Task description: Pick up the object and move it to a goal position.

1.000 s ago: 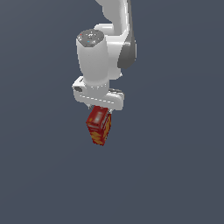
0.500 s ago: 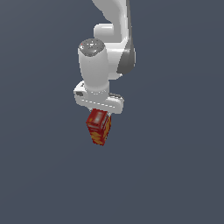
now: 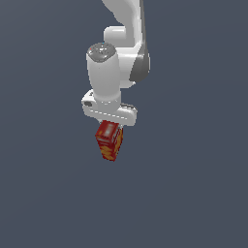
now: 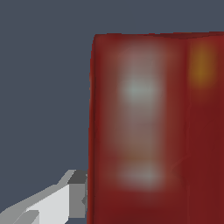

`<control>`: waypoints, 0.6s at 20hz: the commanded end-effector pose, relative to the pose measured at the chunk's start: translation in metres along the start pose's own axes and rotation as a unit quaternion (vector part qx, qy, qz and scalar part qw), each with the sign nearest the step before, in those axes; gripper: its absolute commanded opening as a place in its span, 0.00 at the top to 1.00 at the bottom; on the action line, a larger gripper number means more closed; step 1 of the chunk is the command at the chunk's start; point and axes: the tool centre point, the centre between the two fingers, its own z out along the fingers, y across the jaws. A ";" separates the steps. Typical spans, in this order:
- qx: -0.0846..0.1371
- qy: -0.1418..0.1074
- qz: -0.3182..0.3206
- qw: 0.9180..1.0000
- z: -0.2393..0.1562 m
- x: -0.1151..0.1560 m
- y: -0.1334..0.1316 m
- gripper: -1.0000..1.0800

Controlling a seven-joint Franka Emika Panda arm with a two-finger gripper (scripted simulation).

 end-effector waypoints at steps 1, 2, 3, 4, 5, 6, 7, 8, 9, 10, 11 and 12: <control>0.000 0.003 0.001 1.000 -0.002 0.001 -0.001 1.00; 0.000 0.005 0.002 1.000 -0.003 0.001 -0.002 1.00; 0.001 0.008 0.004 1.000 -0.005 0.002 -0.003 1.00; 0.001 0.011 0.005 1.000 -0.007 0.003 -0.005 1.00; 0.001 0.015 0.008 1.000 -0.009 0.004 -0.006 1.00; 0.001 0.020 0.010 1.000 -0.012 0.005 -0.008 1.00; 0.002 0.025 0.013 1.000 -0.015 0.006 -0.010 1.00; 0.002 0.031 0.016 0.999 -0.018 0.007 -0.012 1.00; 0.002 0.037 0.019 0.999 -0.022 0.008 -0.015 1.00; 0.003 0.044 0.023 0.999 -0.026 0.010 -0.017 1.00; 0.003 0.051 0.026 0.998 -0.030 0.011 -0.020 1.00; 0.003 0.059 0.030 0.998 -0.035 0.013 -0.023 1.00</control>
